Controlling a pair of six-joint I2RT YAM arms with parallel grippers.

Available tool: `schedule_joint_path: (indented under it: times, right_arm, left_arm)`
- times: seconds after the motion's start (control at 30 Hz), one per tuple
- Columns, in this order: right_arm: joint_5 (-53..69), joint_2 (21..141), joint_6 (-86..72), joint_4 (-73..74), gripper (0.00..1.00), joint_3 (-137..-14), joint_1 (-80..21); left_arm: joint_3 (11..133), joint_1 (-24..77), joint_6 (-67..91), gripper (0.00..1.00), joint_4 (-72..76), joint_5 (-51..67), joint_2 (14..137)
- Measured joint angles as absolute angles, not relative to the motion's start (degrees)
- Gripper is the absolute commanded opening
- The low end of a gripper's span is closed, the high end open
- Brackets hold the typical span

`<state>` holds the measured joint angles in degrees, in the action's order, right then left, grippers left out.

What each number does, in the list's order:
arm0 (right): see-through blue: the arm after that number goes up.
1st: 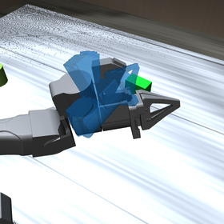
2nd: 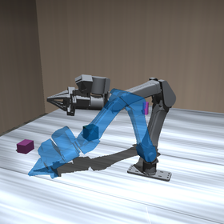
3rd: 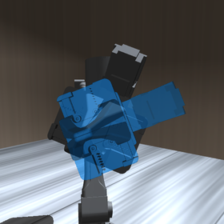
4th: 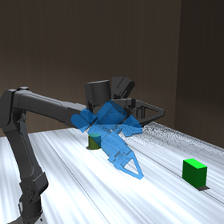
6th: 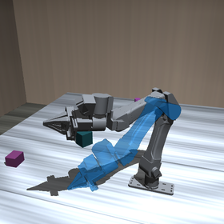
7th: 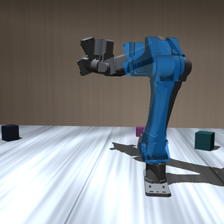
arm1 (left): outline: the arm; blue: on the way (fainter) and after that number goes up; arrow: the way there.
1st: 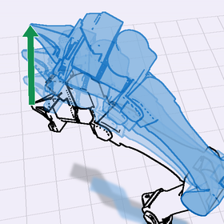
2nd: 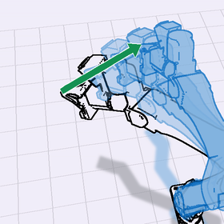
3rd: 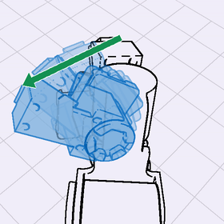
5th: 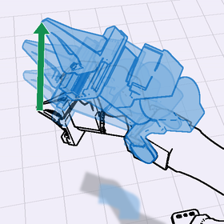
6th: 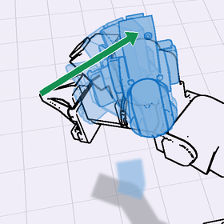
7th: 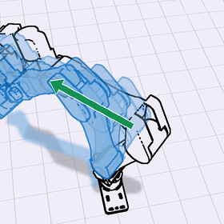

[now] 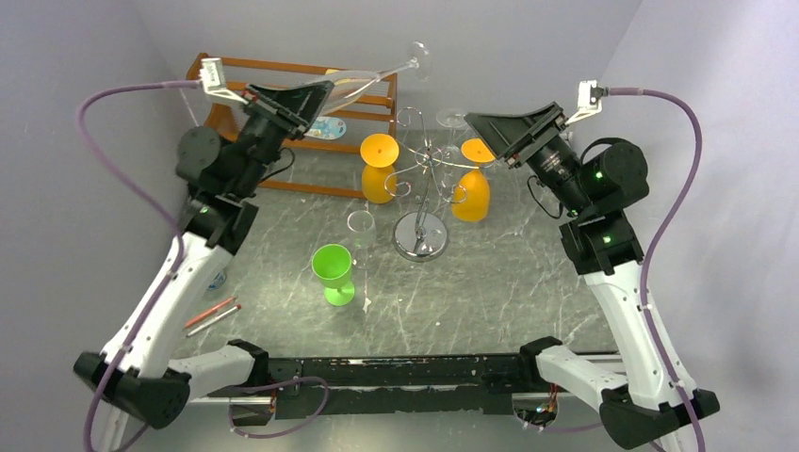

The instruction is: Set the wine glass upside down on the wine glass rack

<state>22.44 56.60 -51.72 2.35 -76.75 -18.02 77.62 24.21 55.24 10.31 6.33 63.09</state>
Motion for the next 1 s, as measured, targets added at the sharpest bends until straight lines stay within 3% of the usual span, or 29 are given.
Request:
schedule_joint_path:
  times: [0.17, 0.4, 0.67, 1.0]
  right_arm:
    - [17.9, 60.3, -55.5, -7.1, 0.70, -75.8, -20.4]
    - [5.5, 66.8, -55.8, -10.7, 0.69, -76.2, -32.7]
    - [-6.1, 63.2, -57.3, -18.2, 0.69, -72.0, -34.2]
    - [-10.0, 66.2, -62.2, -20.5, 0.54, -75.0, -34.2]
  left_arm:
    - [75.5, 29.3, 59.7, 0.05, 19.3, 5.2, 69.5]
    - [74.9, 40.0, 59.8, 0.05, 30.6, 2.3, 72.2]
    - [69.8, 42.6, 60.8, 0.05, 41.1, -2.0, 72.1]
    - [66.5, 43.3, 64.1, 0.05, 46.5, -2.6, 72.0]
